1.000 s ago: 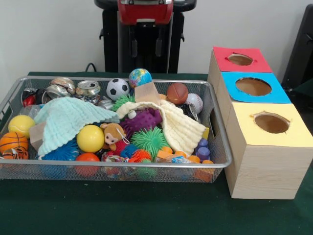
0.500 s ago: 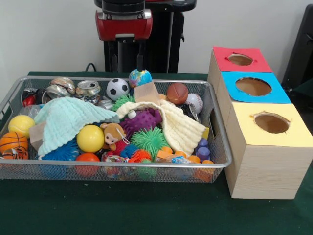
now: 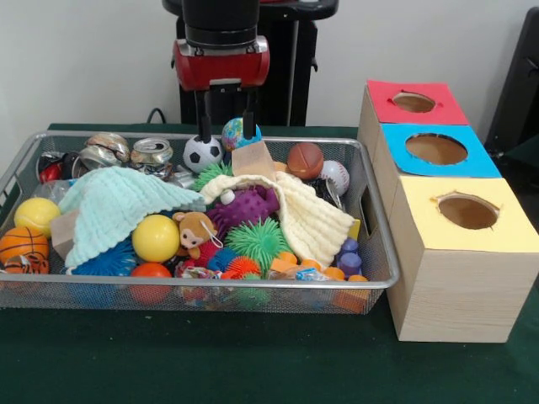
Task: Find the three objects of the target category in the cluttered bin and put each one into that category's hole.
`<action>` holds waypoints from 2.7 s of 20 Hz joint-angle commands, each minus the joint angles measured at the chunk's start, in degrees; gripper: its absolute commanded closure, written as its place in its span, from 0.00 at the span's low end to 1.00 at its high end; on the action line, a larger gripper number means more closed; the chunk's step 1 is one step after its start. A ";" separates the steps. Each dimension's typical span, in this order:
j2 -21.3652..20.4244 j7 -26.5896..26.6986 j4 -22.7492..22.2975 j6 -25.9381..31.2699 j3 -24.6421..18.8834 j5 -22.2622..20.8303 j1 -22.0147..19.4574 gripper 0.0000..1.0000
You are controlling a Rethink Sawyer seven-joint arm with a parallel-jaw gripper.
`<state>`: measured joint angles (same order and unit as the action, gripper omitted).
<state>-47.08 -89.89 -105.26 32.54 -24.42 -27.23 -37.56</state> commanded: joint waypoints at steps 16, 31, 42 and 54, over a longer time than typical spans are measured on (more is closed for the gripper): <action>4.37 10.63 6.00 7.84 -6.88 -6.06 -1.88 0.00; 9.76 12.16 13.32 10.40 -5.78 -8.67 0.15 0.00; 12.41 9.71 13.68 6.63 -4.64 -12.74 0.80 0.00; 15.26 9.62 17.64 8.37 -2.76 -17.37 2.43 0.00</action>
<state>-35.03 -89.89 -92.01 35.54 -28.28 -39.97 -35.96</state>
